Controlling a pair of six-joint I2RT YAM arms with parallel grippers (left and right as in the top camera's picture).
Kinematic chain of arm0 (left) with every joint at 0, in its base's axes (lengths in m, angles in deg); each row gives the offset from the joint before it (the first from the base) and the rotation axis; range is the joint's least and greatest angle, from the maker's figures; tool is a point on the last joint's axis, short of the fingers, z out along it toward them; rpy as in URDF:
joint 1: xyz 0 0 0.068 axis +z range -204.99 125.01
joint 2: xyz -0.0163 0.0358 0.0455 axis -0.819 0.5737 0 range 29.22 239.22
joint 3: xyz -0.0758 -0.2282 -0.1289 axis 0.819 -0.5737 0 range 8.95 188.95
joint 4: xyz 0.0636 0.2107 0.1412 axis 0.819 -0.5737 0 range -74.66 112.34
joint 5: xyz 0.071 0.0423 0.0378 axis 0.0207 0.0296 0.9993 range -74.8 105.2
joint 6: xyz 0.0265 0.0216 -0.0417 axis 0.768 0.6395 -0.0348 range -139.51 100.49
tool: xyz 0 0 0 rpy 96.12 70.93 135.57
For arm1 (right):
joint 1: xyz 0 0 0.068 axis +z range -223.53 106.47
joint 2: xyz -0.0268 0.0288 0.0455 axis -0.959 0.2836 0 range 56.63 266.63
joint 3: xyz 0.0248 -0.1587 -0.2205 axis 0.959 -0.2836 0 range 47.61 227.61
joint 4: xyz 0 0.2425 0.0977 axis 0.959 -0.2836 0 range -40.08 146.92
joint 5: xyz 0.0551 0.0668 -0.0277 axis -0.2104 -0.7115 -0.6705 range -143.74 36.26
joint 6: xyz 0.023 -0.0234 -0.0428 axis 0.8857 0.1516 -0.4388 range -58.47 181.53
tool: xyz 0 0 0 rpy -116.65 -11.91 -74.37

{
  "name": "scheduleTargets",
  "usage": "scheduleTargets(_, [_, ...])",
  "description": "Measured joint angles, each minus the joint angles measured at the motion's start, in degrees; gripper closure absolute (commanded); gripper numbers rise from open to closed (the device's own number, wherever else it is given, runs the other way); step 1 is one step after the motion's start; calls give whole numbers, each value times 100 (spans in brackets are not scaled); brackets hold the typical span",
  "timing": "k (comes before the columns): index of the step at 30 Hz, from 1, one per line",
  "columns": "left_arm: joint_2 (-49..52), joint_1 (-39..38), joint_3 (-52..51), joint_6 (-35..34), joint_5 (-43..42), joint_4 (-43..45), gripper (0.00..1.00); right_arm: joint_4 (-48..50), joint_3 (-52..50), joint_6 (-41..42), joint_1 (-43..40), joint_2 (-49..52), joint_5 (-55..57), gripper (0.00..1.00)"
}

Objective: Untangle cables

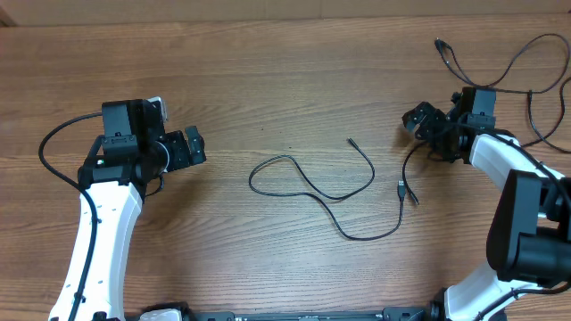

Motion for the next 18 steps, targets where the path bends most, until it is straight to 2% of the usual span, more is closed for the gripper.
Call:
scheduleTargets(3, [0, 0, 0, 0, 0, 0, 0, 385, 13, 0, 0, 127, 138, 0])
scheduleTargets(10, [0, 0, 0, 0, 0, 0, 0, 2275, 114, -42, -37, 855, 354, 0])
scheduleTargets(18, [0, 0, 0, 0, 0, 0, 0, 3108, 114, 46, -470, 1141, 680, 0])
